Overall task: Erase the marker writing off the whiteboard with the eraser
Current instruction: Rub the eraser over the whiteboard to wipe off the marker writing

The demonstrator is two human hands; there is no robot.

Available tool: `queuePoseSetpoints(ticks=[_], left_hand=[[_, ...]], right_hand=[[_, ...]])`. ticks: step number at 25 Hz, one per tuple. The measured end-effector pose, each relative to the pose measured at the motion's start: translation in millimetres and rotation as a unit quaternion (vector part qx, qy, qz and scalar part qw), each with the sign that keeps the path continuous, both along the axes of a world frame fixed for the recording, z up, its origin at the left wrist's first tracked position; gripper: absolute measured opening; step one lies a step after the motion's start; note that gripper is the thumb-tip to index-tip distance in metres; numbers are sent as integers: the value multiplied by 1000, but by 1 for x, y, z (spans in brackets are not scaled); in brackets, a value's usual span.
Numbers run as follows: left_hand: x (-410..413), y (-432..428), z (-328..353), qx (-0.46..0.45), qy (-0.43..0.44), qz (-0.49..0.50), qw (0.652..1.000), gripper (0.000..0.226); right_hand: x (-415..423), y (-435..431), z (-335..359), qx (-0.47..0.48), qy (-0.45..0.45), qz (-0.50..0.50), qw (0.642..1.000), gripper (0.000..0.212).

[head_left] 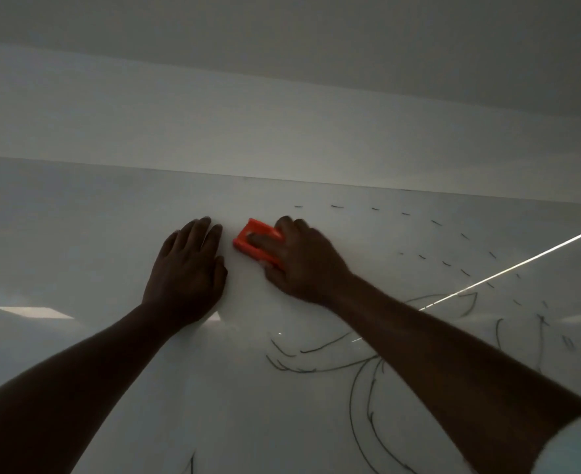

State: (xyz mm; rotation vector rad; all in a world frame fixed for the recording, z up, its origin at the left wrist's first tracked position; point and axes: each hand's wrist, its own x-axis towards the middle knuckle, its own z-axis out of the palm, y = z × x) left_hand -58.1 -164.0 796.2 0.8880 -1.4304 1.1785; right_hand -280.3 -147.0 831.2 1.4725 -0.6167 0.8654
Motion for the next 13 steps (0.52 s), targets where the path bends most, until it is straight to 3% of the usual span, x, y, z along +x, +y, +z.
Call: queuePoseSetpoints(ticks=[2, 5, 7, 9, 11, 13], left_hand=[[-2, -1, -1, 0, -14, -7, 1000, 77], [-4, -2, -1, 6, -74, -5, 997, 78], [-3, -3, 0, 21, -103, -1, 995, 80], [-3, -4, 2, 28, -106, 3, 994, 81], [-3, -5, 3, 36, -108, 3, 994, 82], [-2, -4, 3, 40, -105, -3, 994, 82]], right_hand=[[-41, 2, 28, -6, -135, -23, 991, 58], [-82, 4, 50, -30, -383, -31, 923, 51], [-59, 1, 52, -29, -438, -15, 898, 46], [-12, -2, 44, -17, -381, 17, 924, 49], [34, -9, 26, -33, -223, 21, 974, 51], [49, -9, 17, -32, -109, 8, 993, 50]])
